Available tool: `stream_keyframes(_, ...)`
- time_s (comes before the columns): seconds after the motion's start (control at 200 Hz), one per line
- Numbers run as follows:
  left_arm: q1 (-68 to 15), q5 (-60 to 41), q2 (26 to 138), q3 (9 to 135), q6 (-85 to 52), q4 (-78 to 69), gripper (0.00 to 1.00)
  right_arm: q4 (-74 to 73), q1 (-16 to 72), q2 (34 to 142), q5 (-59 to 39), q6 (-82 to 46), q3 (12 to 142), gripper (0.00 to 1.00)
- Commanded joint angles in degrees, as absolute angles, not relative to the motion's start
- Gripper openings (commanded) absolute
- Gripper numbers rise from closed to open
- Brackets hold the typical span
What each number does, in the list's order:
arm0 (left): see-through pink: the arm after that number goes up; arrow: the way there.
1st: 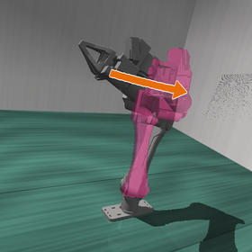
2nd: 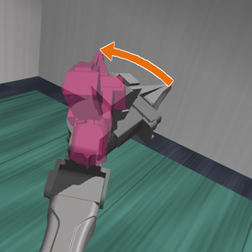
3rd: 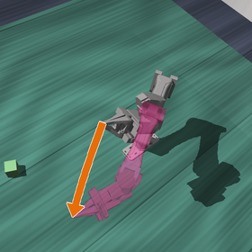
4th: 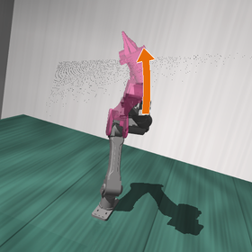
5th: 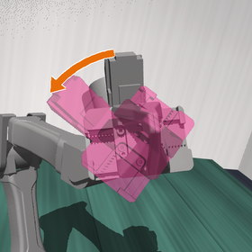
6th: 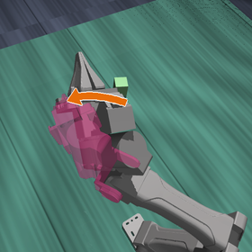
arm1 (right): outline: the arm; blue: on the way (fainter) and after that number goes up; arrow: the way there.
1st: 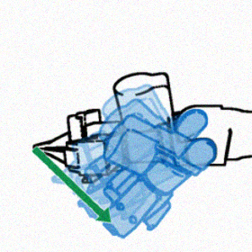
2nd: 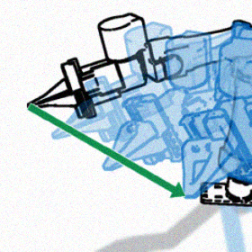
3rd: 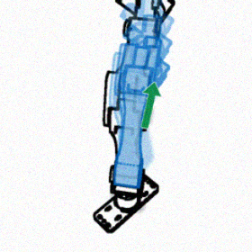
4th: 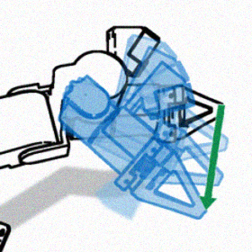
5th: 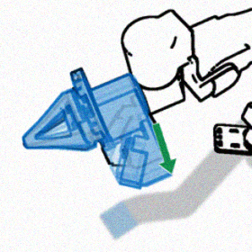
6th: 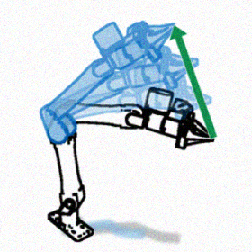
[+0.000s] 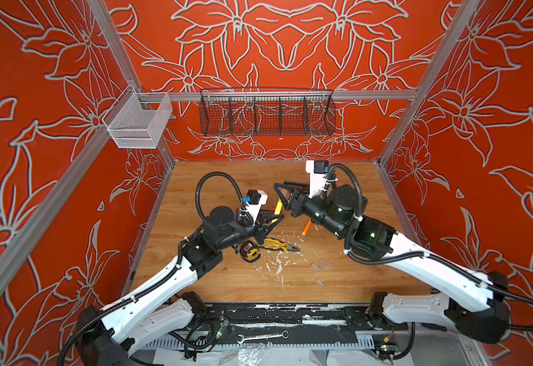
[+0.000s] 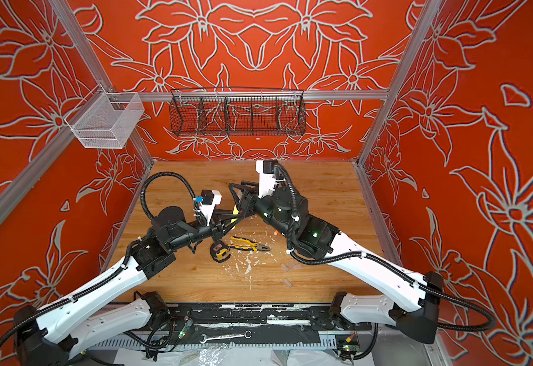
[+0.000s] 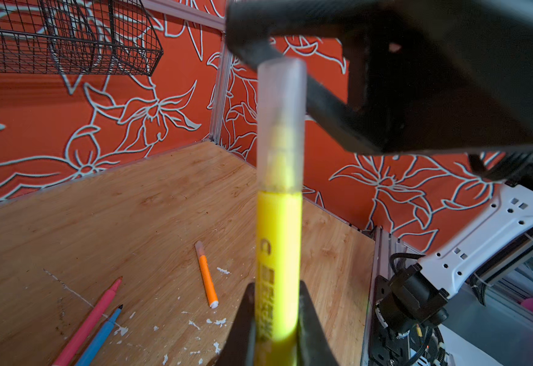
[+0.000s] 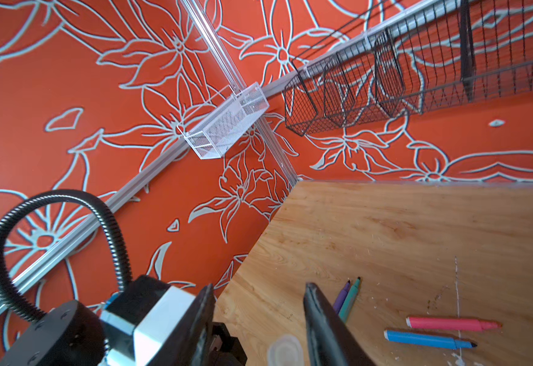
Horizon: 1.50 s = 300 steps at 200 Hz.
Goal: Insert the pens into the pen caps
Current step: 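Lower the right gripper to push the cap onto the yellow marker tip, then press the cap down onto the yellow marker held by the left gripper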
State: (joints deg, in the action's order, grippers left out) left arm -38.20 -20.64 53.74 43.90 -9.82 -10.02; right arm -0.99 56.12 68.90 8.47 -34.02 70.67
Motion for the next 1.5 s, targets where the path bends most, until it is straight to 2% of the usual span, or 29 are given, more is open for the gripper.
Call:
stream_keyframes(0.0, -38.14, -21.64, 52.72, 43.87, -9.0, -11.89, 0.0, 0.88, 55.46, 69.96, 6.71, -35.8, 73.04, 0.42)
stream_keyframes(0.085, -38.12, -20.46, 52.05, 43.01, -8.94, -12.28, 0.0, 0.42, 55.38, 69.98, 6.57, -36.09, 72.47, 0.35)
stream_keyframes(0.24, -38.13, -17.77, 51.81, 43.36, -9.62, -11.57, 0.0, -0.52, 55.37, 70.96, 5.77, -36.62, 72.25, 0.11)
stream_keyframes(0.445, -38.14, -14.24, 51.41, 44.2, -10.24, -9.23, 0.0, -3.17, 55.88, 74.07, 3.51, -41.12, 72.6, 0.0)
stream_keyframes(0.5, -38.14, -13.86, 51.91, 44.89, -10.84, -8.7, 0.0, -3.71, 57.54, 74.78, 3.73, -41.5, 71.5, 0.0)
stream_keyframes(0.585, -38.14, -14.83, 52.55, 46.05, -11.46, -7.32, 0.0, -12.17, 61.13, 74.65, 6.52, -38.58, 65.33, 0.0)
stream_keyframes(0.731, -38.14, -15.09, 52.56, 44.67, -12.67, -9.03, 0.0, -10.2, 62.75, 69.96, 9.4, -35.28, 59.88, 0.0)
stream_keyframes(0.916, -38.14, -15.87, 52.64, 44.69, -13.54, -10.46, 0.0, -8.26, 62.75, 61.69, 6.72, -33.02, 49.99, 0.0)
stream_keyframes(1.051, -38.1, -14.03, 52.22, 44.15, -13.16, -10.89, 0.0, -4.13, 62.71, 58.71, 5.63, -33.1, 47.95, 0.0)
stream_keyframes(1.136, -38.14, -12.72, 51.86, 43.21, -12.92, -12.82, 0.0, -11.51, 62.92, 57.26, 3.13, -36.39, 43.03, 0.0)
stream_keyframes(1.241, -38.1, -12.4, 51.55, 42.83, -11.89, -13.92, 0.0, -21.88, 64.79, 58.42, 2.19, -40.69, 38.07, 0.0)
stream_keyframes(1.496, -38.13, -1.58, 50.37, 40.24, -10.5, -15.94, 0.0, -28.92, 72.18, 67.15, 9.39, -41.52, 37.16, 0.0)
